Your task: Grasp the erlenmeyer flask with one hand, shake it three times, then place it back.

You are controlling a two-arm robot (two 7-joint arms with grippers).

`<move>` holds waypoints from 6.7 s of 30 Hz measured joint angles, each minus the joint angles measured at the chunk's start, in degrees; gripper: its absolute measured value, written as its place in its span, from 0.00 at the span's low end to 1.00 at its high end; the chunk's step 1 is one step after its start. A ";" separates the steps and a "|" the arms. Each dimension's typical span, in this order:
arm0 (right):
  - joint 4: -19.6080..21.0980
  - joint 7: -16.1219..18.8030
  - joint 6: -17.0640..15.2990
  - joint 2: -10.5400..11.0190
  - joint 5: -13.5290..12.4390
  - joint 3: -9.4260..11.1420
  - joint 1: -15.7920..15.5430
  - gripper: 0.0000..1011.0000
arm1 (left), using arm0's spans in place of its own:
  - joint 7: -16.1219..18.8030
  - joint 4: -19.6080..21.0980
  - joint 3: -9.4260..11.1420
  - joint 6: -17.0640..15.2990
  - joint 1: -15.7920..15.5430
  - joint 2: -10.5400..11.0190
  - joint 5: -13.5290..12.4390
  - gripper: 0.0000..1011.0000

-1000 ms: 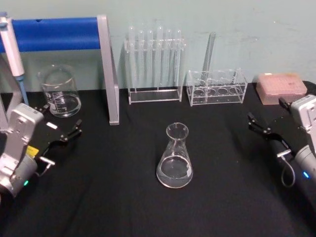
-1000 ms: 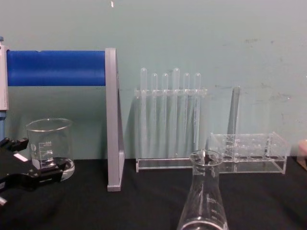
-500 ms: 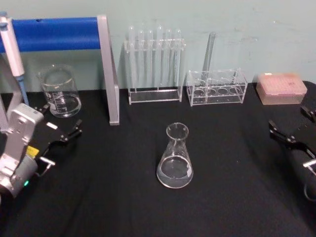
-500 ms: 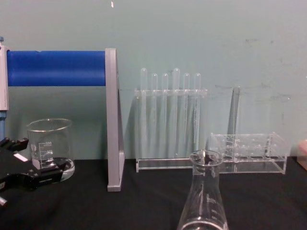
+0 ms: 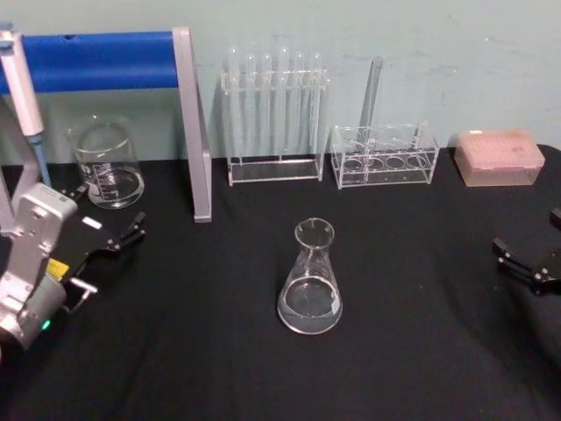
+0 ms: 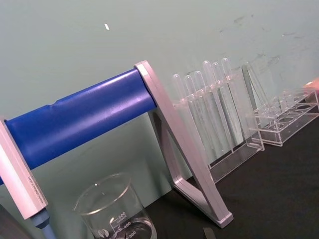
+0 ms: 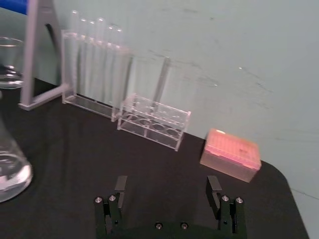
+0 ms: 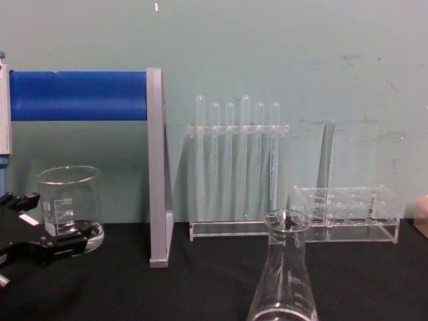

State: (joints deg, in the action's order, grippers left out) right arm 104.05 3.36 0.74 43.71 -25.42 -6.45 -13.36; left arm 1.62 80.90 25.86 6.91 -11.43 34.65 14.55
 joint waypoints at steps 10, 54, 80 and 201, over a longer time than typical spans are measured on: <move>1.54 7.10 0.81 0.95 -1.62 0.06 -0.93 0.99 | 0.00 0.00 0.00 0.00 0.00 0.00 0.00 0.99; -12.04 31.80 -1.97 -7.27 -3.51 -16.18 20.82 0.99 | 0.00 0.00 0.00 0.00 0.00 0.00 0.00 0.99; -19.49 31.81 -3.57 -12.94 -2.62 -21.98 29.26 0.99 | 0.00 0.00 0.00 0.00 0.00 0.00 0.00 0.99; -12.68 22.88 -8.13 -15.59 -5.71 -19.01 28.43 0.44 | 0.00 0.00 0.00 0.00 0.00 0.00 0.00 0.99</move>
State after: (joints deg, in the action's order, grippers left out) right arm 91.37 26.24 -7.39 28.12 -31.13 -25.46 15.07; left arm 1.62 80.90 25.86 6.91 -11.43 34.64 14.55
